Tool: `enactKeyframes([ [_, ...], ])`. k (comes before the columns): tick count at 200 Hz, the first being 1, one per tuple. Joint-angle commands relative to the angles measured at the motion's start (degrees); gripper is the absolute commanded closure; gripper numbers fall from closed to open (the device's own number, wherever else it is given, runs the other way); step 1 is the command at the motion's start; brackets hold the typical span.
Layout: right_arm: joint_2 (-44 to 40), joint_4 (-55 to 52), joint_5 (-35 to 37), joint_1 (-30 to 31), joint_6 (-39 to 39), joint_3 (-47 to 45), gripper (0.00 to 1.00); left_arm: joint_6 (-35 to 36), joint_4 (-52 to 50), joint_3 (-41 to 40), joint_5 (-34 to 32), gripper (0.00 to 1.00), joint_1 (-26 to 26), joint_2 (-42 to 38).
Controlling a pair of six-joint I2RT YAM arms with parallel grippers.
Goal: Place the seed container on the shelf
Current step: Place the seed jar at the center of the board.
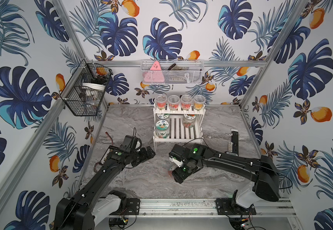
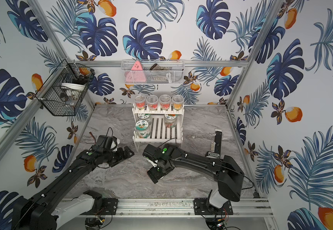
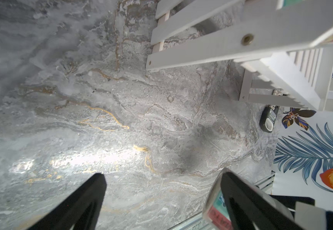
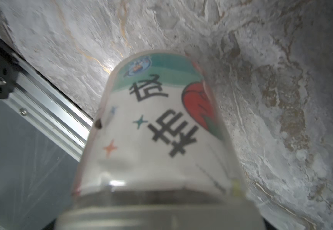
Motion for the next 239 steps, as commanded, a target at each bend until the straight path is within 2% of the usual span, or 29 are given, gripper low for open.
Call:
enactKeyframes([
  [1,1.7,-7.0,1.7,0.0,-0.3,2.6,0.17,0.7,-0.7,-0.3,-2.4,0.02,-0.1,-0.3],
  [49,9.5,-6.5,2.3,0.1,-3.2,5.3,0.16,2.3,-2.9,1.4,-5.3,0.02,-0.1,-0.3],
  [83,12.0,-5.0,2.9,0.1,-4.2,7.5,0.14,3.2,-3.9,2.1,-5.5,0.02,-0.1,-0.4],
  [94,12.5,-4.7,2.8,0.1,-4.5,7.7,0.1,3.4,-4.2,2.2,-5.5,0.01,-0.1,-0.4],
  [123,11.5,-3.8,3.5,0.2,-4.8,6.8,0.04,4.0,-4.3,2.5,-4.2,0.01,-0.1,-0.4],
  [162,6.5,0.0,4.4,0.2,-4.2,4.1,0.04,5.4,-3.5,3.0,-0.3,0.02,-0.6,-0.8],
  [182,-2.7,10.1,6.9,0.3,-3.1,-4.9,0.02,6.7,-2.1,3.1,-0.7,0.02,-3.8,-2.4],
  [202,-14.3,25.5,5.7,0.4,-4.0,-18.8,0.02,7.9,-1.5,3.2,-4.0,0.02,-10.1,-3.2],
  [223,-25.7,46.1,7.4,0.4,-3.9,-35.3,0.02,8.4,-0.3,3.3,-9.0,0.04,-19.4,-1.5],
  [239,-30.5,61.1,7.9,0.4,-6.0,-45.9,0.01,8.9,0.1,4.9,-14.9,0.06,-27.7,1.9],
])
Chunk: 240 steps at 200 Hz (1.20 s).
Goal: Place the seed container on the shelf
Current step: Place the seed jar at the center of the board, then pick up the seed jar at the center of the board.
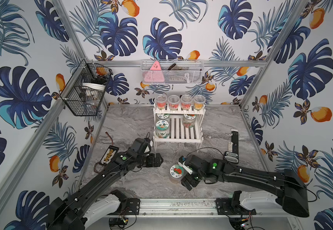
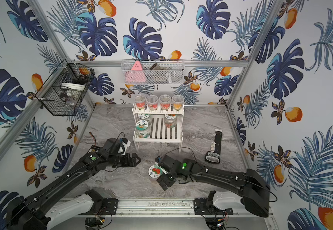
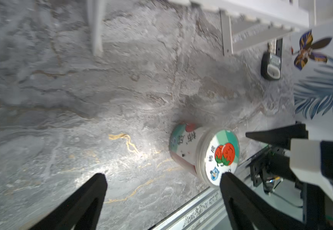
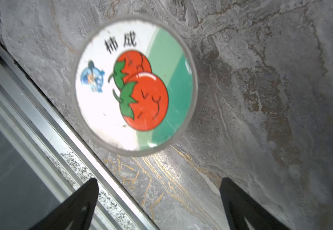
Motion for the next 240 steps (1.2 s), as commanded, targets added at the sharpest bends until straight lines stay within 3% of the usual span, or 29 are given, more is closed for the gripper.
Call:
enactKeyframes([
  [1,-5.7,30.6,2.3,0.0,-1.8,-11.5,0.01,2.1,1.9,1.8,-9.2,0.06,-8.8,3.4],
  [42,-2.0,42.0,3.6,0.0,-6.1,-18.4,0.01,4.2,0.0,9.9,-25.5,0.03,-26.6,16.2],
  [71,-3.4,52.1,5.2,-0.1,-4.3,-25.5,0.03,4.7,1.7,10.9,-28.0,0.01,-30.8,19.4],
  [164,-11.7,55.4,7.9,-0.1,-1.2,-33.5,0.01,6.5,3.8,12.9,-30.3,0.01,-33.8,27.1],
  [240,-10.8,56.2,5.9,-0.1,-3.1,-32.4,0.01,3.7,0.7,14.6,-31.3,0.12,-32.3,26.1],
])
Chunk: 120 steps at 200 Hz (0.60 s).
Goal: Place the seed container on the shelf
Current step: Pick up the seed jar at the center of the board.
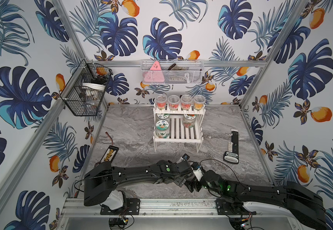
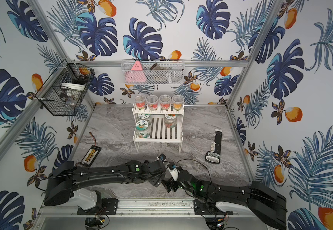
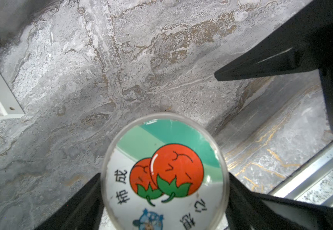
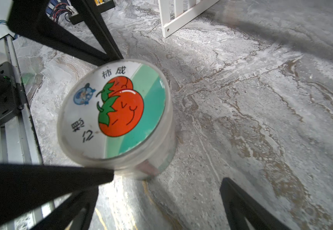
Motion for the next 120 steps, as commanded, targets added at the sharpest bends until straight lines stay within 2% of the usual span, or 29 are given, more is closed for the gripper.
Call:
enactKeyframes([
  [1,-0.2,2.8,-0.7,0.0,-1.2,0.4,0.01,-2.1,-1.6,1.1,-0.3,0.12,1.5,-1.9],
  [22,-1.4,2.6,-1.4,0.0,-3.4,1.3,0.01,-5.1,-6.5,4.1,7.9,0.16,8.7,-4.9],
  [40,-2.6,4.3,-0.8,0.0,-5.9,2.4,0.01,-8.6,-16.2,10.6,8.6,0.17,13.3,-5.4],
  [68,-1.9,6.9,-0.6,0.0,-12.4,6.8,0.01,-12.7,-26.0,19.6,6.4,0.17,13.7,-4.9],
  [106,2.5,13.8,1.2,-0.3,-17.2,12.1,0.01,-15.4,-30.2,24.9,5.9,0.16,13.6,-6.4],
  [120,4.0,14.2,-1.9,-1.7,-17.4,13.5,0.01,-14.5,-29.9,25.6,6.8,0.17,13.7,-7.4],
])
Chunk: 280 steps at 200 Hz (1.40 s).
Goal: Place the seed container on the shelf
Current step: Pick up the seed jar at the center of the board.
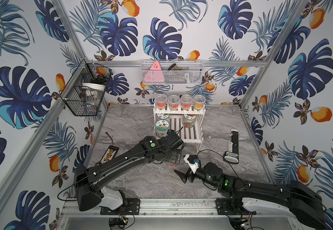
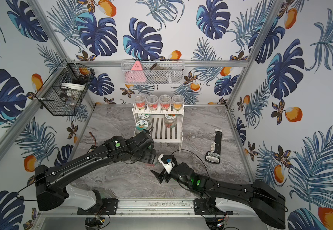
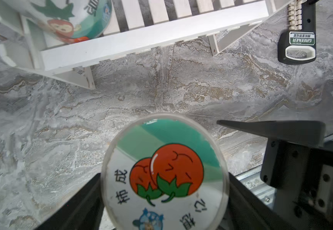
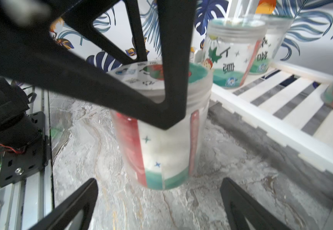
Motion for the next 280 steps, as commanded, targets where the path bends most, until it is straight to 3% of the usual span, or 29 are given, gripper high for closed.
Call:
enactKeyframes([
  [1,1.9,5.2,-2.2,-1.5,-3.4,2.3,0.01,-1.0,-2.9,1.5,0.6,0.17,0.2,-1.5],
  [50,4.8,5.1,-25.3,-12.2,6.2,5.3,0.06,4.4,-0.3,0.7,4.6,0.18,0.2,-4.2],
  [99,7.2,0.6,-34.0,-13.4,3.2,9.5,0.03,8.1,2.1,0.4,8.3,0.2,0.1,-4.6],
  [126,8.0,-0.7,-35.2,-13.6,1.4,11.0,0.04,10.4,1.8,0.9,9.7,0.21,0.1,-4.3],
  [169,8.8,-2.5,-37.3,-14.0,1.3,11.2,0.15,11.8,2.4,0.6,10.5,0.21,0.2,-5.5],
  [194,8.1,-2.0,-35.5,-14.0,2.8,10.2,0.25,11.5,2.9,0.1,10.2,0.15,0.1,-5.6],
  [234,5.5,-2.0,-30.9,-14.0,3.4,8.2,0.3,10.9,5.3,-0.6,11.7,0.02,0.2,-4.8],
  [280,3.4,-2.5,-27.9,-14.0,3.9,6.4,0.33,10.5,9.2,-0.7,15.2,0.02,0.2,-4.2],
])
